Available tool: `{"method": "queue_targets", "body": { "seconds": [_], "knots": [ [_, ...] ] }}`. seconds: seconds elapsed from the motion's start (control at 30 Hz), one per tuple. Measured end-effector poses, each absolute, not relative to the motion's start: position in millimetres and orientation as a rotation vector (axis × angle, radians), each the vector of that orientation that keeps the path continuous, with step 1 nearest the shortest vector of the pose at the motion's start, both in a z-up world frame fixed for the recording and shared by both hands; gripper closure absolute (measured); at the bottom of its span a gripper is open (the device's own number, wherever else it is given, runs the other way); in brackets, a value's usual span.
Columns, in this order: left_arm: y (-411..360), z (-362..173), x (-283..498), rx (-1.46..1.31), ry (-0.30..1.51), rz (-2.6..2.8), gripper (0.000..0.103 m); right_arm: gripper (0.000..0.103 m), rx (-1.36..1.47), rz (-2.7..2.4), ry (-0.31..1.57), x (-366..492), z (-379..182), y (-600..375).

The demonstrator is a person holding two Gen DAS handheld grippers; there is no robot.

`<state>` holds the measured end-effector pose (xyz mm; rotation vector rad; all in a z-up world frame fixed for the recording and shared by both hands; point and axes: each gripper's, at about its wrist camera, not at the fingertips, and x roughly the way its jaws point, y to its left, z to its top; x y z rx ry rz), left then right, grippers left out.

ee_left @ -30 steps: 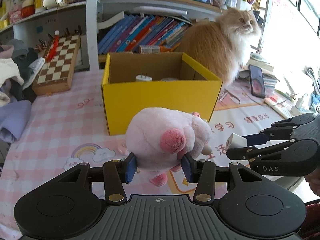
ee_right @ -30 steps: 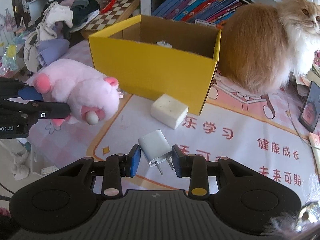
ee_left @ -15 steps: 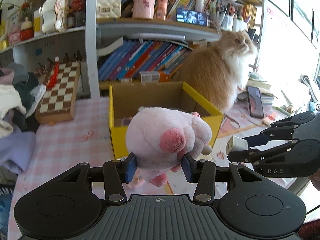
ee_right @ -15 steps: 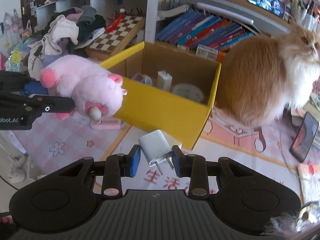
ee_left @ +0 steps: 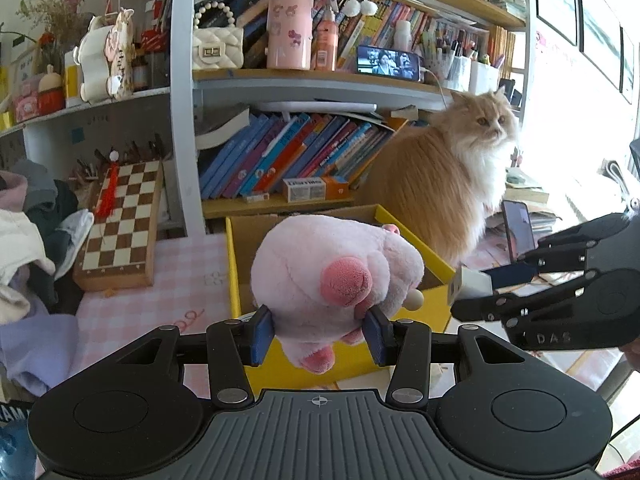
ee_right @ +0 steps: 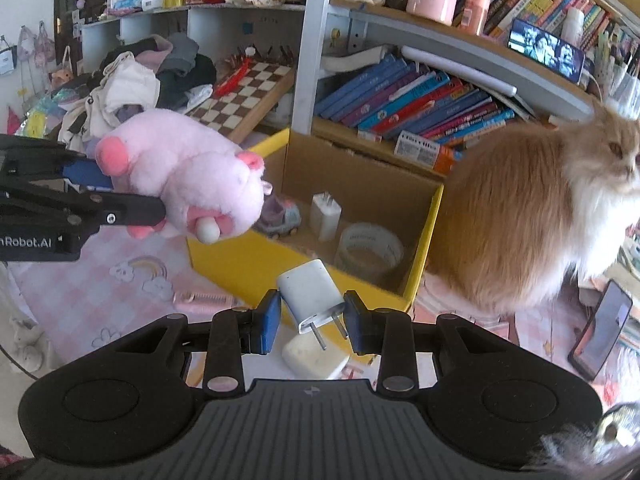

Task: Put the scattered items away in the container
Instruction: 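Lift and carry the pig with the left tool while the right tool carries the charger over the box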

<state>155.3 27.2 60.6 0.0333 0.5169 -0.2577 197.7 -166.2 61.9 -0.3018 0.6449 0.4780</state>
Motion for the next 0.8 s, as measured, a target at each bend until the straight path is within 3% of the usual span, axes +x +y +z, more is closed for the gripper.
{"method": "queue_targets", "body": {
  "seconds": [0.8],
  "knots": [
    [-4.5, 44.1, 257.2, 0.119, 0.625, -0.209, 0.057, 0.071, -0.302, 0.598, 0.628, 358.9, 87.4, -148.8]
  ]
}}
